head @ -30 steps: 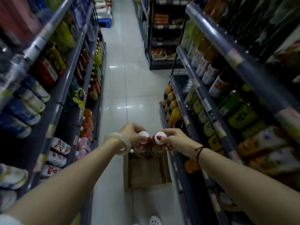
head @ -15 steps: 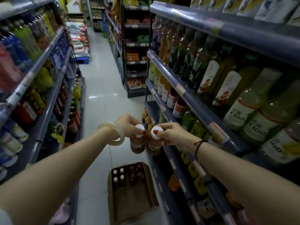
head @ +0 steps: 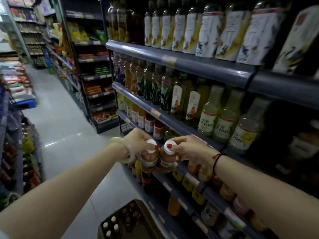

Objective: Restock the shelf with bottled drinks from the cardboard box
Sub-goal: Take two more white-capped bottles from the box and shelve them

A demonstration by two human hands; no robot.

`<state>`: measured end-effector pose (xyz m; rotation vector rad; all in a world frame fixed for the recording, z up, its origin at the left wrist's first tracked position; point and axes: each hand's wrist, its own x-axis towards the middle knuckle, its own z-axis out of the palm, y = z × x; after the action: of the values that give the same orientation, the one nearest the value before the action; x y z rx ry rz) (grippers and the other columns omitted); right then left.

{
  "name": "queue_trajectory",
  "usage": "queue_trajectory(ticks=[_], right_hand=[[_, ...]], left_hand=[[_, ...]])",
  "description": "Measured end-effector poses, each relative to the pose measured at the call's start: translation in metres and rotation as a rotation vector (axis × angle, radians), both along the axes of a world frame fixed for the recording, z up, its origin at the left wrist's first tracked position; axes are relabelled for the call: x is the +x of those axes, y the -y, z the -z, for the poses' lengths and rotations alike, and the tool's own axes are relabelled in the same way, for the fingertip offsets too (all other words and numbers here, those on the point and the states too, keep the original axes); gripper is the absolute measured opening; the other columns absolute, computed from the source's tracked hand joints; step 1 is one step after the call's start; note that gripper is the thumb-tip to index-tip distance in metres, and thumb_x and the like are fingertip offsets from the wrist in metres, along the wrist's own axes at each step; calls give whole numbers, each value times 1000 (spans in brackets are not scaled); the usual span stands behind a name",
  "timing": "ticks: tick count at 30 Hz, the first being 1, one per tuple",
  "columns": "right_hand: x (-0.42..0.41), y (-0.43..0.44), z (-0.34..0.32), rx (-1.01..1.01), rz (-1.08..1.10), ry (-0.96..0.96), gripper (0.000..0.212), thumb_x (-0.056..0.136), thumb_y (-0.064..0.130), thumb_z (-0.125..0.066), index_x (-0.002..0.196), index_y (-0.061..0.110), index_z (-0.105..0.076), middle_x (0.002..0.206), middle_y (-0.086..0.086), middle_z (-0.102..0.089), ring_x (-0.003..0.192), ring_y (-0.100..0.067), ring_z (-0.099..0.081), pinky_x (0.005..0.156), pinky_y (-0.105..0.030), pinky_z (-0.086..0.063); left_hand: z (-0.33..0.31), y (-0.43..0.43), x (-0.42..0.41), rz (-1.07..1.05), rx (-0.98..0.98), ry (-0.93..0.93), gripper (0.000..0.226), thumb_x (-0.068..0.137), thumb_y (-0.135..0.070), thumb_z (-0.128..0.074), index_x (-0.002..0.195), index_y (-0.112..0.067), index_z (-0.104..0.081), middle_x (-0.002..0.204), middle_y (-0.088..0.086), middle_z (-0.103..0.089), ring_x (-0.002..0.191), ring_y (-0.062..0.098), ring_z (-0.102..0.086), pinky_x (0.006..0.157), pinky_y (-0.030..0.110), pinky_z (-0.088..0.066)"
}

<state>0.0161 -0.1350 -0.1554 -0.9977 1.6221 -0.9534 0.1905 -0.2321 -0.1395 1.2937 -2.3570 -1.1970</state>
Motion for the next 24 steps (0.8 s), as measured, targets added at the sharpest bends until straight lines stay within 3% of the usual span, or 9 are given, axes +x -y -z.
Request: queue_trajectory(ticks=[2,4,8,9,11,14,17,19,24], right_hand=[[2,-12,-7,-14,48,-13,18,89,10,-62,105,12,-71,97,-18,-69,63,-18,-58,52,-21,-47],[1,-23,-14,-9,120,-20,20,90,5,-60,107,11,-69,99,-8,-63,59,-16,-55,46,-18,-44],[-7,-43,-22,-14,230,-35,23,85,4,-64,106,12,-72,143,-2,-43,70,-21,-61,52,-22,-47],[-10,-49,-24,-12,255,-28,25,85,3,-64,108,10,-71,140,-1,-48,72,-22,-61,53,-22,-47],[-12,-64,-31,-2,320,-4,28,87,2,-62,115,5,-67,108,0,-65,61,-17,-60,50,-21,-45],[-13,-88,-44,7,407,-23,25,88,3,-61,111,8,-69,81,-8,-67,47,-11,-54,41,-19,-41],[-19,-112,-57,-1,487,-47,19,89,4,-61,102,15,-70,68,-6,-66,42,-8,-54,39,-16,-41],[-22,-129,-67,-10,535,-71,18,88,6,-63,101,17,-70,61,-3,-66,44,-8,-55,40,-16,-42],[-34,-171,-88,-37,603,-128,20,89,7,-62,107,14,-69,71,-7,-65,48,-10,-56,44,-18,-43]], left_hand=[[-6,0,-5,66,11,-14,14,83,-13,-70,96,-9,-75,83,11,-72,63,13,-63,61,25,-56],[-11,-2,-11,135,31,-27,17,83,-13,-70,100,-9,-74,88,14,-74,71,17,-67,75,33,-60],[-19,-9,-28,263,39,-35,20,83,-11,-70,103,-10,-74,90,11,-75,82,22,-72,82,35,-59],[-21,-11,-33,283,47,-45,19,83,-11,-69,101,-11,-75,90,10,-75,86,23,-72,82,36,-59],[-26,-18,-43,337,51,-52,18,83,-12,-69,100,-12,-75,87,6,-75,87,21,-71,79,33,-58],[-34,-29,-62,432,47,-54,19,82,-13,-71,101,-11,-75,83,3,-73,85,20,-70,75,29,-56],[-46,-44,-80,495,71,-69,24,83,-13,-71,107,-9,-73,91,7,-75,87,19,-70,83,33,-57],[-53,-55,-91,529,75,-83,25,84,-13,-70,108,-7,-72,93,12,-76,83,19,-72,78,32,-58],[-74,-88,-119,619,39,-123,25,85,-17,-68,106,-4,-71,91,14,-76,82,22,-74,86,37,-59]])
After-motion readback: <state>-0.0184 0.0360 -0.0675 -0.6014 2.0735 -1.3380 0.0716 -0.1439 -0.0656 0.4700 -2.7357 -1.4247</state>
